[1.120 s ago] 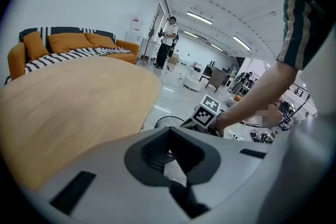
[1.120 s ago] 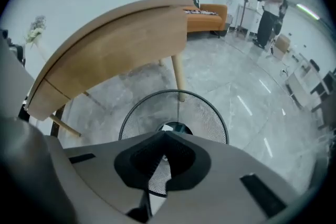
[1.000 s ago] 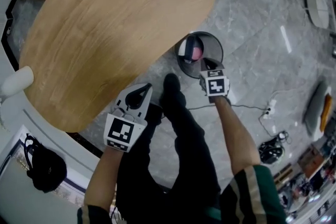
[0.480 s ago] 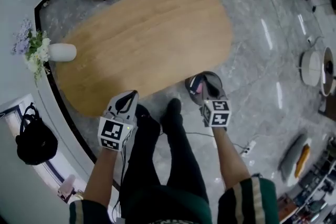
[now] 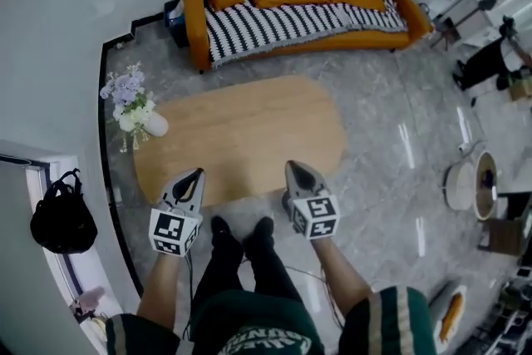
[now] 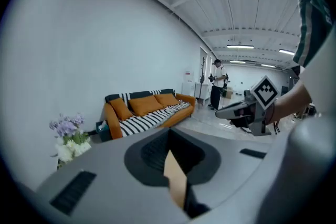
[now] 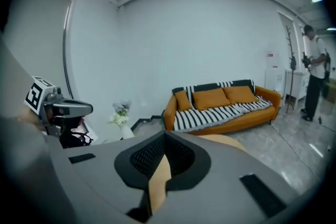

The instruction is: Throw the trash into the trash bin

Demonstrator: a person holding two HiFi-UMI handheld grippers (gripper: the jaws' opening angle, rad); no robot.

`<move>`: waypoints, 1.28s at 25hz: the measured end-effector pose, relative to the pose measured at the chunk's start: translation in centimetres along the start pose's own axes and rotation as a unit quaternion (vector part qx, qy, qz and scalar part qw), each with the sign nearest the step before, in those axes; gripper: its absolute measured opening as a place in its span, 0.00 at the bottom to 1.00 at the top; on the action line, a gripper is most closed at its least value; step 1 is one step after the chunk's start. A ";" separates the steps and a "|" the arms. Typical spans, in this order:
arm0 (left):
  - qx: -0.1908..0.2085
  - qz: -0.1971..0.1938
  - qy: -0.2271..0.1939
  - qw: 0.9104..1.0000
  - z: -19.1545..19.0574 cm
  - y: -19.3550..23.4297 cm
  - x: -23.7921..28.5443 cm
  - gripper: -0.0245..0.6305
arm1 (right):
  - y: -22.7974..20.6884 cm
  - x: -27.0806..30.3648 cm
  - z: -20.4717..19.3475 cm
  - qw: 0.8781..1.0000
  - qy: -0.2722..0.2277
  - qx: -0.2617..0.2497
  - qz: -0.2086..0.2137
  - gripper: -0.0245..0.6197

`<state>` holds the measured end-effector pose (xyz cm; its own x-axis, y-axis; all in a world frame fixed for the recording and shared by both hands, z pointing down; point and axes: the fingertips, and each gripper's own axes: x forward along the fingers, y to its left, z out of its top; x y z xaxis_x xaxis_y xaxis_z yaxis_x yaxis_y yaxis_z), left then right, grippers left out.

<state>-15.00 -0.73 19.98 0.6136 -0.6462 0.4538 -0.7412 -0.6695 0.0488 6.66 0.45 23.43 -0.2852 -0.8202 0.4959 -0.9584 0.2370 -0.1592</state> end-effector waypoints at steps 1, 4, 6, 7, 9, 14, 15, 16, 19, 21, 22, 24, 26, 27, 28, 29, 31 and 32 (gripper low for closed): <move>-0.003 0.006 -0.014 1.000 1.5 0.3 -0.8 0.04 | 0.8 -0.8 2.0 1.000 -0.016 -0.009 0.005 0.04; -0.009 0.017 -0.045 0.999 5.5 0.9 -3.7 0.04 | 3.7 -3.2 7.4 0.998 -0.057 -0.026 0.020 0.04; -0.003 0.020 -0.061 0.998 8.0 1.1 -5.3 0.04 | 5.6 -4.5 10.2 0.996 -0.079 -0.037 0.030 0.04; 0.001 0.021 -0.070 0.997 9.1 1.0 -6.0 0.04 | 6.3 -5.1 11.3 0.995 -0.089 -0.043 0.035 0.04; 0.004 0.021 -0.085 0.996 11.1 0.5 -7.3 0.04 | 7.5 -6.5 13.2 0.992 -0.107 -0.056 0.041 0.04; 0.023 0.020 -0.118 0.993 14.5 0.4 -9.2 0.04 | 9.1 -8.4 16.7 0.987 -0.138 -0.065 0.042 0.04; 0.024 0.020 -0.120 0.992 14.6 0.3 -9.5 0.04 | 9.4 -8.6 16.7 0.987 -0.140 -0.068 0.045 0.03; 0.025 0.020 -0.121 0.992 14.5 0.1 -9.6 0.04 | 9.6 -8.8 16.5 0.987 -0.138 -0.071 0.048 0.03; 0.024 0.017 -0.121 0.992 14.5 -0.3 -9.9 0.04 | 9.8 -9.3 16.4 0.986 -0.142 -0.077 0.048 0.03; 0.021 0.016 -0.122 0.992 14.7 -0.5 -9.9 0.04 | 9.7 -9.5 16.3 0.986 -0.142 -0.075 0.045 0.03; 0.020 0.016 -0.123 0.992 14.8 -0.6 -9.9 0.04 | 9.6 -9.5 16.3 0.986 -0.141 -0.075 0.045 0.03; 0.018 0.014 -0.122 0.992 14.7 -0.8 -9.6 0.04 | 9.5 -9.4 16.1 0.987 -0.135 -0.078 0.045 0.03; 0.016 0.011 -0.120 0.993 14.3 -0.9 -9.2 0.04 | 9.5 -9.3 16.1 0.986 -0.138 -0.078 0.046 0.03; 0.014 0.010 -0.120 0.993 14.2 -1.0 -9.0 0.04 | 9.4 -9.3 16.1 0.986 -0.142 -0.075 0.046 0.03; 0.013 0.009 -0.118 0.993 14.0 -1.2 -8.9 0.04 | 9.4 -9.2 16.1 0.986 -0.143 -0.071 0.046 0.03; 0.012 0.008 -0.117 0.993 13.9 -1.3 -8.8 0.04 | 9.4 -9.2 16.1 0.987 -0.139 -0.071 0.047 0.03; 0.012 0.007 -0.117 0.993 13.9 -1.4 -8.6 0.04 | 9.4 -9.3 16.1 0.988 -0.127 -0.075 0.047 0.03; 0.012 0.007 -0.117 0.993 13.9 -1.4 -8.5 0.04 | 9.4 -9.2 16.1 0.988 -0.127 -0.075 0.048 0.03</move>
<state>-15.37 0.58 3.66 0.6524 -0.7205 0.2350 -0.7446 -0.6672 0.0216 0.43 1.83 3.64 -0.3797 -0.8902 0.2518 -0.9240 0.3780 -0.0571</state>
